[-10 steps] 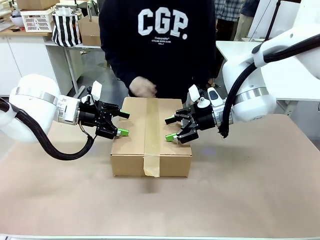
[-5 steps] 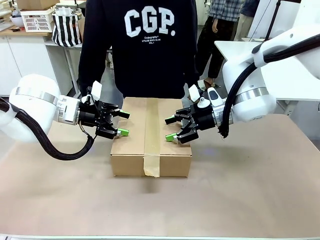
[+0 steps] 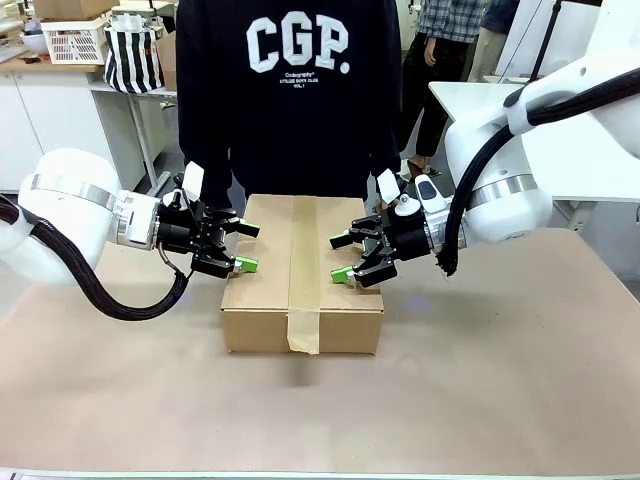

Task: Pack the gift set into the box.
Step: Press and hold the closed box until the human finishes sealing it.

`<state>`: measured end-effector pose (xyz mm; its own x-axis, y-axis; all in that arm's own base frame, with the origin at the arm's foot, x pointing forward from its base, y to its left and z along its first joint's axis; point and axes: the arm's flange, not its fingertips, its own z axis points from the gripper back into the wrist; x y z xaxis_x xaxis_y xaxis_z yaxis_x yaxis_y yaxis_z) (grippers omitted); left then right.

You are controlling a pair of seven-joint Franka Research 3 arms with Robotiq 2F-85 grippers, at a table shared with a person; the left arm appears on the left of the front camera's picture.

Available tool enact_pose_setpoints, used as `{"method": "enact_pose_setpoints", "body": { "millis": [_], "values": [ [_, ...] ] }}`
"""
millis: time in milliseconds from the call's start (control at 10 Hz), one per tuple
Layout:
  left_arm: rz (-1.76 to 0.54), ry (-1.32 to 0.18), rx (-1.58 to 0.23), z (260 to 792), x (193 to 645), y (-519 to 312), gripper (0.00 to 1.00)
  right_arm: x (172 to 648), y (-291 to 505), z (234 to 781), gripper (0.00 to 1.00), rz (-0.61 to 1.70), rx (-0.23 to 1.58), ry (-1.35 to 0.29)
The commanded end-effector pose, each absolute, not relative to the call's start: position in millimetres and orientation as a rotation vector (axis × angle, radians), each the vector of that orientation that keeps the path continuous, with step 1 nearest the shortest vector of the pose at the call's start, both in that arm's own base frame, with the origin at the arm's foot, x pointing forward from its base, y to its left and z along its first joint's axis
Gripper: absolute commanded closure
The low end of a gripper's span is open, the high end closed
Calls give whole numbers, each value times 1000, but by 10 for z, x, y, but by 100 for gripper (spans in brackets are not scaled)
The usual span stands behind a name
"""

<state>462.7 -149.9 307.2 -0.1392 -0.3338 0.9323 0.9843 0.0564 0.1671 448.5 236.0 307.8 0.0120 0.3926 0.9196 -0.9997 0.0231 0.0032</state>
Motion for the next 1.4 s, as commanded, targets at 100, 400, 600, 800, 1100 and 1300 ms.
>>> {"method": "enact_pose_setpoints", "body": {
  "millis": [100, 400, 600, 800, 1100, 1300],
  "values": [
    [-1404, -1101, -822, 3057, 4621, -1487, 0, 4481, 2357, 3063, 0, 1367, 886, -919],
    [-1398, -1104, -821, 3072, 4627, -1498, 0, 4485, 2360, 3078, 0, 1352, 896, -912],
    [-1265, -1023, -931, 3329, 4492, -1549, 0, 4407, 2354, 3451, 0, 1220, 905, -819],
    [-1169, -967, -974, 3728, 4269, -1476, 0, 4155, 2180, 3963, 0, 1109, 886, -765],
    [-971, -766, -1244, 4189, 3768, -1256, 0, 3698, 1781, 4381, 0, 896, 1066, -804],
    [-818, -703, -1316, 4381, 3472, -889, 0, 3437, 1183, 4390, 0, 765, 1191, -705]
  ]
}}
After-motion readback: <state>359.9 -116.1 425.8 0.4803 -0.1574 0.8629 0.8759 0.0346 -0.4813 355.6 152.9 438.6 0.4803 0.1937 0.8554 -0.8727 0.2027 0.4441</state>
